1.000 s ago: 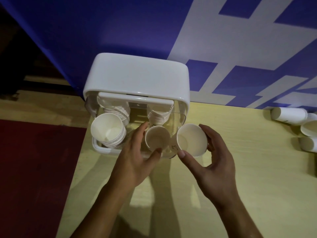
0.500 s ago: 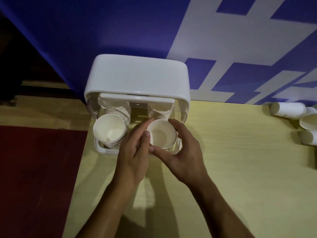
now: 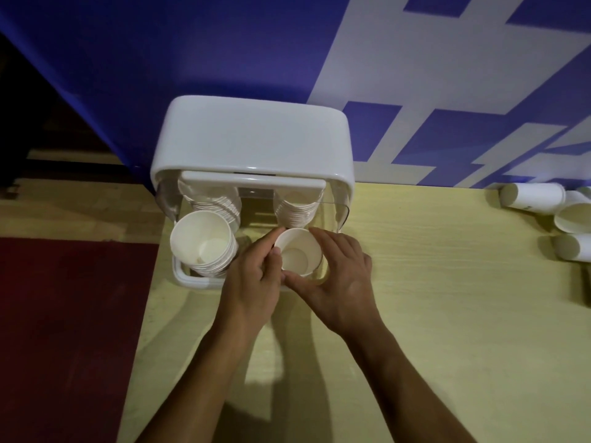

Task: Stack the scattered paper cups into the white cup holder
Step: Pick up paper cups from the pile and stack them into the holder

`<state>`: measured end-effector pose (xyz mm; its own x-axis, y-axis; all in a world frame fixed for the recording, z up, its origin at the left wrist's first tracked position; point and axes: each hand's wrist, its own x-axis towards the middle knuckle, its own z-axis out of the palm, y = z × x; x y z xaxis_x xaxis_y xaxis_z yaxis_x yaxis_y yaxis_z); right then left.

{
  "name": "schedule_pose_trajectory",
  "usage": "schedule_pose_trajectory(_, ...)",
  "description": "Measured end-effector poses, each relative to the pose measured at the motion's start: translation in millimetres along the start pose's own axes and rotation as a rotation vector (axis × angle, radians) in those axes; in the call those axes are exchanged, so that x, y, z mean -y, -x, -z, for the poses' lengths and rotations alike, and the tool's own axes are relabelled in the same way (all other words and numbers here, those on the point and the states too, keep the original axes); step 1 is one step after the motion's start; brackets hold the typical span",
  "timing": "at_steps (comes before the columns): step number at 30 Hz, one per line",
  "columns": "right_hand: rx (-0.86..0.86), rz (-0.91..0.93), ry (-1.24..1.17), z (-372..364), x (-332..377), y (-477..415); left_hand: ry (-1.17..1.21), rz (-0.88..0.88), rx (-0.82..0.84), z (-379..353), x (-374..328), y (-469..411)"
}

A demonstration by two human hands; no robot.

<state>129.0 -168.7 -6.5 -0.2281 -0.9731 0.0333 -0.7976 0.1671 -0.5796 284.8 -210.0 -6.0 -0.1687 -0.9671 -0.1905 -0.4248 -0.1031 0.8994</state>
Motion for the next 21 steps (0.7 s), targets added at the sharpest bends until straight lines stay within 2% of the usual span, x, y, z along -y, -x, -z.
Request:
schedule_pose_trajectory(6, -0.010, -0.004, -0.005, 4.6, 2.7, 5.0, 0.072, 0.014, -0.011, 1.9, -6.9, 6.6)
schedule_pose_trajectory(10, -0.085, -0.042, -0.105, 34.3, -15.1, 23.1, -0.073, -0.242, -0.174, 7.5, -28.1, 36.6)
schedule_pose_trajectory(13, -0.151, -0.116, -0.144, 70.3, -53.3, 43.5, -0.150, -0.427, -0.217, -10.9, -49.9, 54.8)
schedule_pose_trajectory(16, -0.168, -0.293, -0.187, 117.5, -106.7, 61.1, -0.092, -0.475, -0.121, -65.2, -83.2, 57.6)
schedule_pose_trajectory(21, -0.298, -0.438, -0.233, 197.4, -203.4, 92.6, -0.073, -0.492, 0.146, -210.7, -138.9, 41.4)
